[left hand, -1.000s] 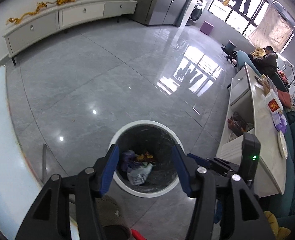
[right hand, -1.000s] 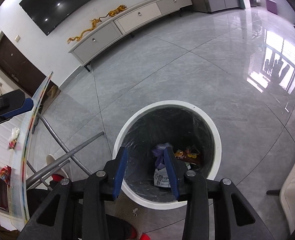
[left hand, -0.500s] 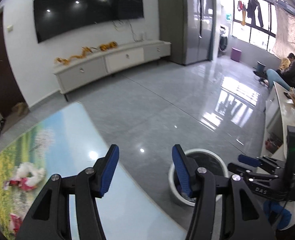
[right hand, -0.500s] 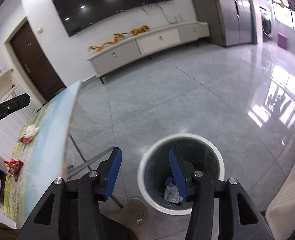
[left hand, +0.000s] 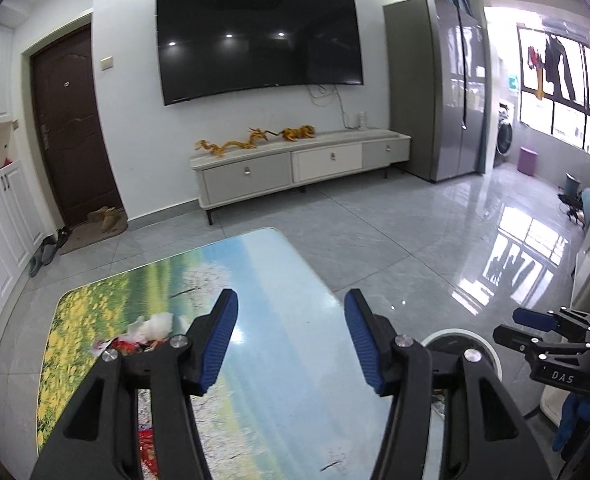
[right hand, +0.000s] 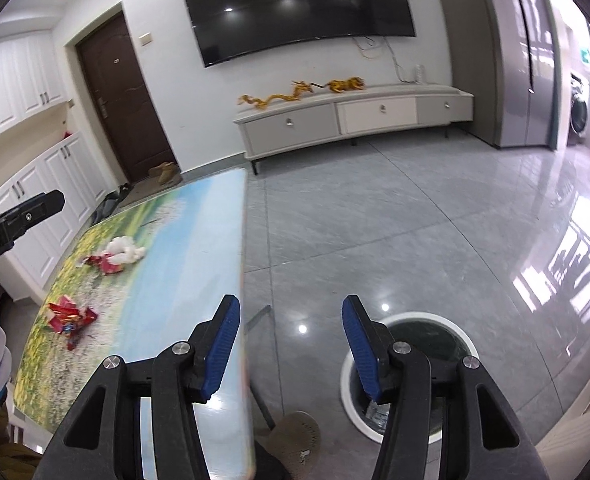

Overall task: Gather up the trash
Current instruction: 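Return both tools to the table over the pink box and tissue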

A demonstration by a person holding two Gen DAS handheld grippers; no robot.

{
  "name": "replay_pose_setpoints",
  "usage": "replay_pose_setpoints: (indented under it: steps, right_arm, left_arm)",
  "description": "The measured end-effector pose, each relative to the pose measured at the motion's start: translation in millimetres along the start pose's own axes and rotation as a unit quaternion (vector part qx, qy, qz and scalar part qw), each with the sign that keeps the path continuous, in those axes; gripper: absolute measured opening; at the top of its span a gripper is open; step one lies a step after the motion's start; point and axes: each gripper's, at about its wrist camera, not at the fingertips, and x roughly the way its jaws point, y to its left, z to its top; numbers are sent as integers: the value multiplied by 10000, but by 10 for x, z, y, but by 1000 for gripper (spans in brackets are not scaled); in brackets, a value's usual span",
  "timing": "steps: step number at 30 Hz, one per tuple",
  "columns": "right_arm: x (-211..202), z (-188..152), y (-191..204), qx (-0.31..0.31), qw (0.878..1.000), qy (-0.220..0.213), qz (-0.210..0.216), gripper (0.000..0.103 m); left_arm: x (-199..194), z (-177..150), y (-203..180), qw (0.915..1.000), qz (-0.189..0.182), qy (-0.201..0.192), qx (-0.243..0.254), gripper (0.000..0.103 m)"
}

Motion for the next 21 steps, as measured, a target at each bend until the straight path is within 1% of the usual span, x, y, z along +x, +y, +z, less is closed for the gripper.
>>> replay_pose_setpoints:
  steps: [4,6,11,15,19,21]
  right_arm:
    - [15,91,277,-195,9998,7,108,51]
    - [26,122,409,-304,9994,30,154,51]
    - [108,225,761,-652,9975,111,237,52]
    - [288,329,1061,-906,9949,213,398,52]
    - [518,419,1318,-1110,9910,337,665,52]
    - [670,464,1454,-1209,9884,422,818,52]
  left_arm:
    - [-104,-81,357,9995,155,-77,-247,54]
    - [-129,-131,492,9991,182,-62,-382,54]
    - [-135,-328,985,9966,347,22,-748,54]
    - [-81,-523,1398,9938,503,204,-967,54]
    - [27,-721,1852,9884,738,477,-1241,54]
    - [100,-797,2014,9855,820,627,-1347,54]
